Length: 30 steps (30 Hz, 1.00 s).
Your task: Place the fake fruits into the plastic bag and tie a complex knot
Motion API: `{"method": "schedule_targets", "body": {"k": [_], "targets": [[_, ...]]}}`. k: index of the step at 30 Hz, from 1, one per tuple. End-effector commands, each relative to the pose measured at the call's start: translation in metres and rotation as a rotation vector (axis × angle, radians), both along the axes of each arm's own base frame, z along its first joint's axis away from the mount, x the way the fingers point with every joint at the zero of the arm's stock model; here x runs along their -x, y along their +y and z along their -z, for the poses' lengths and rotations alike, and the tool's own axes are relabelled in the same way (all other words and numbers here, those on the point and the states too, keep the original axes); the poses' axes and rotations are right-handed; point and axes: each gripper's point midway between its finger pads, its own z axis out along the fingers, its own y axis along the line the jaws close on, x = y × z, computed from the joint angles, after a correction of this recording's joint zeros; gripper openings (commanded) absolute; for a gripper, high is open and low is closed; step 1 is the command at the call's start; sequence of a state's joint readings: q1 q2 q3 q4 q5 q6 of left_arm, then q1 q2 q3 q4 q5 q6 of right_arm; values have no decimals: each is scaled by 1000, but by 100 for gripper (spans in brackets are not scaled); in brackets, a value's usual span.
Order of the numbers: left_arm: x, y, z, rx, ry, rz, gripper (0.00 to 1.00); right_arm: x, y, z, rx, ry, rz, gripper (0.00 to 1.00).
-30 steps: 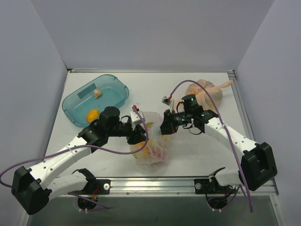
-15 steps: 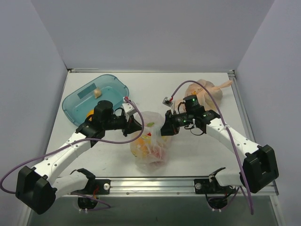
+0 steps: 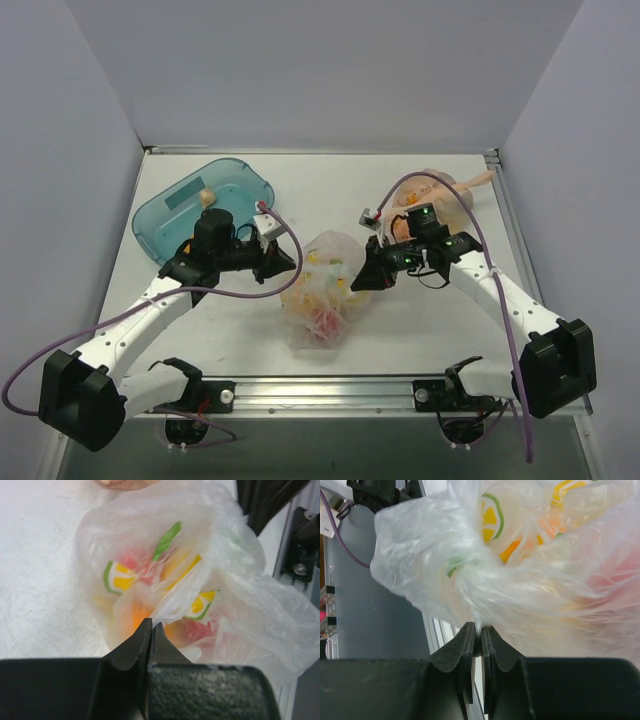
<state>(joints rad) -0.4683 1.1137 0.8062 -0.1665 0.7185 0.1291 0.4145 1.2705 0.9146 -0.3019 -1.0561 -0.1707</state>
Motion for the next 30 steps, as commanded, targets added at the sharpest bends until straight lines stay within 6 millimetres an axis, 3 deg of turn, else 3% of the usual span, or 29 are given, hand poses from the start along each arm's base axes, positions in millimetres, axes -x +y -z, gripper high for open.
{"method": "schedule_targets", "body": {"k": [1, 11, 19, 30], "targets": [[-38, 34, 8, -88, -53, -180, 0, 19, -21, -6, 37, 33, -11, 0], [-50, 55, 15, -136, -76, -247, 0, 25, -38, -11, 53, 31, -52, 0], [-61, 90, 18, -181, -96, -354, 0, 23, -72, 2, 139, 42, -38, 0], [-42, 100, 28, -197, -104, -310, 0, 5, -92, 19, 249, 14, -26, 0]]}}
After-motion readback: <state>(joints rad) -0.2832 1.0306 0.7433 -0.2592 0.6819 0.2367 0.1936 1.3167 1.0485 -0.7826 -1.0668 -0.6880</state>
